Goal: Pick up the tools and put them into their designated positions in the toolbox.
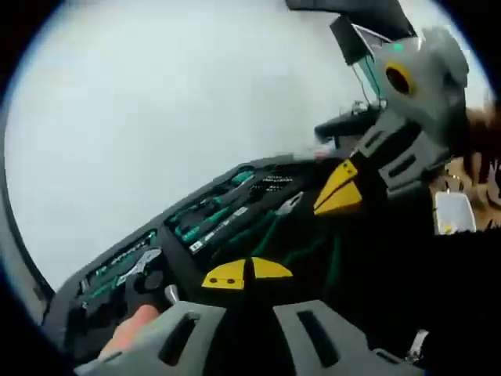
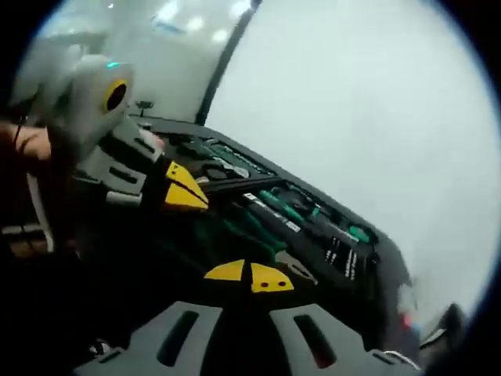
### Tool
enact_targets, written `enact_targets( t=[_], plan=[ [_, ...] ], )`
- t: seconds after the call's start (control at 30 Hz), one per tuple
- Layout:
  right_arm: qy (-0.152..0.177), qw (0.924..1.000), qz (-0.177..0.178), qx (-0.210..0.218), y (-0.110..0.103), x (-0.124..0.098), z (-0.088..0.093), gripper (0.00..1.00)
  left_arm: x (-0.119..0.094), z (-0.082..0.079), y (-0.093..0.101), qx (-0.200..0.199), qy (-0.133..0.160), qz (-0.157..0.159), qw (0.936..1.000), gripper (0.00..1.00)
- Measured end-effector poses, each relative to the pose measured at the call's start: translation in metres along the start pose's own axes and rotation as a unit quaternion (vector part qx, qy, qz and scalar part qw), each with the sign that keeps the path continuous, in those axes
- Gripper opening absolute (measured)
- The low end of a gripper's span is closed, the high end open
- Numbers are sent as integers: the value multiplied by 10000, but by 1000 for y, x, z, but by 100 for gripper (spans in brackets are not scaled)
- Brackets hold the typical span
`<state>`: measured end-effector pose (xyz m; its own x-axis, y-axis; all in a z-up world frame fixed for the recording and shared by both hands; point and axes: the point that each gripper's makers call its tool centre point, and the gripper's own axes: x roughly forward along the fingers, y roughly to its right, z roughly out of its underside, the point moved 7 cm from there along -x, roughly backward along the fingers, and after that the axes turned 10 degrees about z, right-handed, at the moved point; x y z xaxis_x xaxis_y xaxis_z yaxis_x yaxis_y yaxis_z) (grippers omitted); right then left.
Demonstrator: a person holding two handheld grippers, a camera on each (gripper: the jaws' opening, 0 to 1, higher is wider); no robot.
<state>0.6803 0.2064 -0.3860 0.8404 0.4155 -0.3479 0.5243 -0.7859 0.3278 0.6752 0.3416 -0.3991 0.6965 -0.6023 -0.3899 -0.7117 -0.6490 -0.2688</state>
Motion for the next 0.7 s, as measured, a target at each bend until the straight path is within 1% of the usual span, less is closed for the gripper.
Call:
enact_targets(
  t=[0.03, 0.07, 0.1, 0.13, 0.17, 0.2, 0.23, 0.27, 0.3, 0.33, 0.37, 0.4, 0.43, 0.47, 0.5, 0.53, 0.57, 0.6, 0.63, 0.67, 0.7],
  plan=[
    [-219, 9989, -165, -377, -6, 2, 12, 0, 1, -1, -6, -105, 146, 18, 9998, 0],
    [103, 9981, -67, -606, -8, 1, 6, 0, 0, 1, -10, -177, 137, 4, 9997, 0],
    [338, 9967, 93, -732, -6, 7, 0, 0, 0, 3, -12, -154, 161, -25, 9997, 0],
    [311, 9972, 105, -665, -8, 7, 0, 0, -2, 1, -5, -179, 216, -80, 9996, 1],
    [358, 9973, 128, -620, -6, 5, 3, 0, -2, 0, -4, -351, 371, -209, 9985, 1],
    [465, 9978, 0, -476, -4, 6, 3, 0, -4, 2, -5, -653, 442, -292, 9965, 1],
    [458, 9973, -201, -533, -3, 6, 1, 0, -5, 2, -4, -859, 473, -208, 9950, 2],
    [110, 9993, -121, -349, 6, 0, 3, 0, -7, 1, -2, -1092, 408, -183, 9930, 2],
    [242, 9983, 286, 438, 22, -6, -10, 0, -11, -8, 4, -1493, 428, -146, 9878, 2],
    [479, 9946, 336, 858, 33, -14, -21, 0, -16, -16, 7, -1386, 674, -91, 9880, 2],
    [277, 9909, 199, 1302, 44, -22, -28, 0, -22, -29, 16, -1290, 943, 107, 9871, 2],
    [32, 9900, 141, 1400, 48, -26, -26, 0, -24, -31, 20, -1350, 774, 201, 9876, 2],
    [-134, 9899, -18, 1414, 49, -28, -25, 0, -23, -32, 24, -1335, 649, 229, 9887, 2],
    [-401, 9895, -539, 1278, 40, -30, -21, 0, -19, -25, 19, -1426, 564, 304, 9877, 2],
    [-566, 9866, -851, 1274, 29, -28, -14, 0, -16, -24, 20, -1380, 452, 397, 9886, 2],
    [-492, 9873, -718, 1332, 27, -24, -13, 0, -9, -16, 20, -1382, 257, 454, 9890, 2],
    [-434, 9890, -648, 1254, 22, -22, -11, 0, -5, -11, 20, -1418, 87, 503, 9886, 2],
    [-766, 9927, -604, 715, 17, -19, 0, 0, 0, -13, 22, -1523, 374, 563, 9860, 3],
    [-971, 9929, -568, 381, 13, -17, 7, 0, -1, -13, 25, -1320, 332, 811, 9874, 3],
    [-1139, 9925, -360, 249, 12, -18, 19, 0, -1, -15, 26, -1277, 283, 891, 9874, 2],
    [-621, 9969, -480, -58, 13, -16, 9, 0, -2, -18, 29, -1278, 251, 893, 9875, 2]
  ],
)
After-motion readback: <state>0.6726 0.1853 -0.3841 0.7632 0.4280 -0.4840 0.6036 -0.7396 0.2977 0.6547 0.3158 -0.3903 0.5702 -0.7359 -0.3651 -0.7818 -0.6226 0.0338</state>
